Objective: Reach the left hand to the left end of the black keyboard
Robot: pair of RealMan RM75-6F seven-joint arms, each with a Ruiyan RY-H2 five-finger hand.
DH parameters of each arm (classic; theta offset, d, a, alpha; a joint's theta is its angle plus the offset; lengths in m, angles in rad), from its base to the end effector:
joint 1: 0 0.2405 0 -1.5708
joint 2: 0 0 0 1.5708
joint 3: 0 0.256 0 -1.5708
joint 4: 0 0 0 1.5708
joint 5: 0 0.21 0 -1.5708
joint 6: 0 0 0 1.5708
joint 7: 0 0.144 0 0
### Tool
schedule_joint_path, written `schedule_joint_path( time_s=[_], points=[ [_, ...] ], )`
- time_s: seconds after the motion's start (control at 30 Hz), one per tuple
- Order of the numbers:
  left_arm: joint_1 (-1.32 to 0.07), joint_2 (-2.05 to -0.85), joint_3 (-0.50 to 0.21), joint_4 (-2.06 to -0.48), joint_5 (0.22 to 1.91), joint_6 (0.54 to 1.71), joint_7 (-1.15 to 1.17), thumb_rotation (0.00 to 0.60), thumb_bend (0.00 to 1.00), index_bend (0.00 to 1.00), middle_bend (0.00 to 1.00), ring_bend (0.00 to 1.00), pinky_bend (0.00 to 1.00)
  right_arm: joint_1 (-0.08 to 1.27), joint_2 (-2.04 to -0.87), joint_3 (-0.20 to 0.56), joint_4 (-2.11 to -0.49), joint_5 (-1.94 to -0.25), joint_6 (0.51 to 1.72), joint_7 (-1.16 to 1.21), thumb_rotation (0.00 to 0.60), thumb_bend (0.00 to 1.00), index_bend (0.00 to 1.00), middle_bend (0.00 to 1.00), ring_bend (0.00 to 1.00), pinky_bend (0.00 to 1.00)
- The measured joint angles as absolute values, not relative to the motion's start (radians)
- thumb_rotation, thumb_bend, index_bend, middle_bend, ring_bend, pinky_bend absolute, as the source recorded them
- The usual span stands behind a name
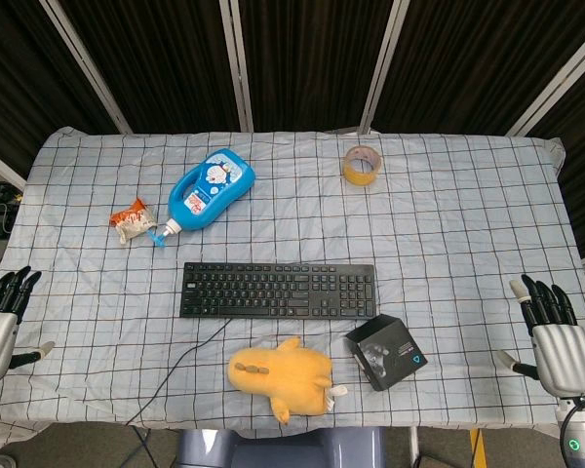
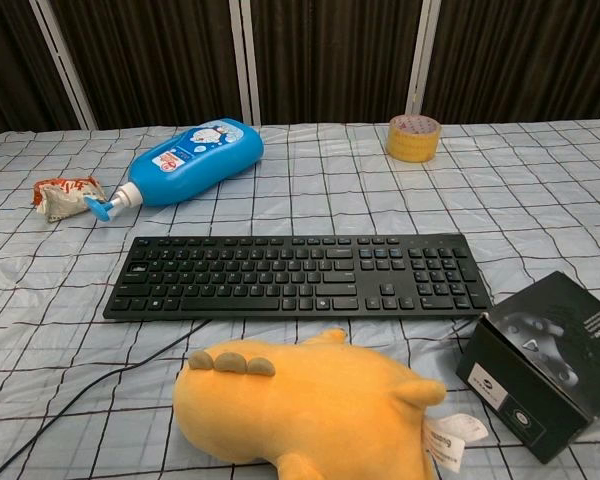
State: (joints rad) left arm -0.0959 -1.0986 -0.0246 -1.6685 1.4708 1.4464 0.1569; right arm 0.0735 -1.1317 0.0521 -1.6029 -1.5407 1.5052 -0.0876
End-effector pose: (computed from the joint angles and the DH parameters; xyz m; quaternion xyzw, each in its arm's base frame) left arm -0.3074 0.1780 0.1533 -0.6248 -0.3721 -0.3327 0.6004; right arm -0.3070 -0.1779 0.1566 0.6147 -0.3503 0.3754 0.5987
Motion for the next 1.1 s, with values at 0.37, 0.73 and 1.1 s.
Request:
schedule_joint_path(
  time_s=[0.37, 0.73, 1.1],
  points=[
    [-0.096, -1.097, -0.023, -1.672, 1.465, 1.442, 0.168, 0.6, 0.04, 0.0, 0.0, 0.0, 0.0, 0.073, -1.132, 0.054, -1.605, -1.537, 1.506, -0.093, 0.6, 0.05, 0.01, 0.0, 0.0, 0.0],
    [-0.104, -1.099, -0.026, -1.67, 1.453, 1.426, 0.177, 0.6, 0.04, 0.0, 0.0, 0.0, 0.0, 0.071, -1.139, 0.06, -1.602, -1.523, 1.505, -0.102, 0.6, 0.05, 0.01, 0.0, 0.0, 0.0],
    [-0.109, -1.1, -0.02, -1.68, 1.464, 1.422, 0.195, 0.6, 0.06, 0.0, 0.0, 0.0, 0.0, 0.062, -1.131, 0.058, -1.607, -1.523, 1.516, -0.099, 0.6, 0.06, 0.01, 0.0, 0.0, 0.0]
  ],
)
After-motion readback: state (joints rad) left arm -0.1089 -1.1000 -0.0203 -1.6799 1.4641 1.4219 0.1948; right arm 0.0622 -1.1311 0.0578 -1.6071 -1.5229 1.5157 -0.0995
